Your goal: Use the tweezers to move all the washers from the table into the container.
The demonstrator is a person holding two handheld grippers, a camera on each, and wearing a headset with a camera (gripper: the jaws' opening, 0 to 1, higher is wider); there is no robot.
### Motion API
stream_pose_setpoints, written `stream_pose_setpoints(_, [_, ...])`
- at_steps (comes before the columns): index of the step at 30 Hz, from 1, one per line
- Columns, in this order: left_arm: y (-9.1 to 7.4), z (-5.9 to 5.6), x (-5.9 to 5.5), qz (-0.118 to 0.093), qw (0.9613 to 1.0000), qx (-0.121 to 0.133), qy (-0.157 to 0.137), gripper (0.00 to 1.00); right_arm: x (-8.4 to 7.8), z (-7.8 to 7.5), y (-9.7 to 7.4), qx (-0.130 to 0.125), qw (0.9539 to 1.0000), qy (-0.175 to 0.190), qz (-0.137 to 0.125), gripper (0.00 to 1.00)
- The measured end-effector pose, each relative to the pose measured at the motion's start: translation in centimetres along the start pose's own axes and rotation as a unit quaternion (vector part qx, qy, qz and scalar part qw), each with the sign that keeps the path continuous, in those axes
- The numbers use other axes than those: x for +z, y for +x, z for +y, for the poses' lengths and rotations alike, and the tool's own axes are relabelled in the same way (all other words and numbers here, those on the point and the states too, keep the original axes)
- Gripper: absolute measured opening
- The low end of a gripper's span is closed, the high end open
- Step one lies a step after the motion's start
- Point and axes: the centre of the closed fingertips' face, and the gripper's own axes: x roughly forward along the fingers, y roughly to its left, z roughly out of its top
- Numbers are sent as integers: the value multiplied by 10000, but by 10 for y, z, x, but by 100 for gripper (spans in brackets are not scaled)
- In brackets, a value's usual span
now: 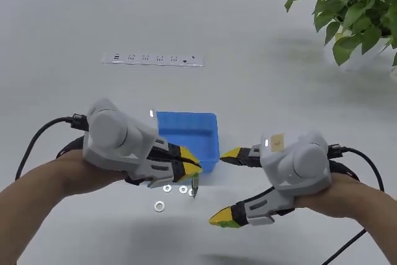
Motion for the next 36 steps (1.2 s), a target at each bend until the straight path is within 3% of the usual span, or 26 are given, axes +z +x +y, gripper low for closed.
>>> stream_pose_setpoints(17, [-2, -4, -1, 76, 9999, -80, 109, 5, 4, 2, 21, 469, 9965, -656, 208, 31])
stream_pose_setpoints(36, [-2, -3, -1, 94, 9999, -105, 53, 5, 7, -2, 41, 777, 9898, -1130, 392, 13])
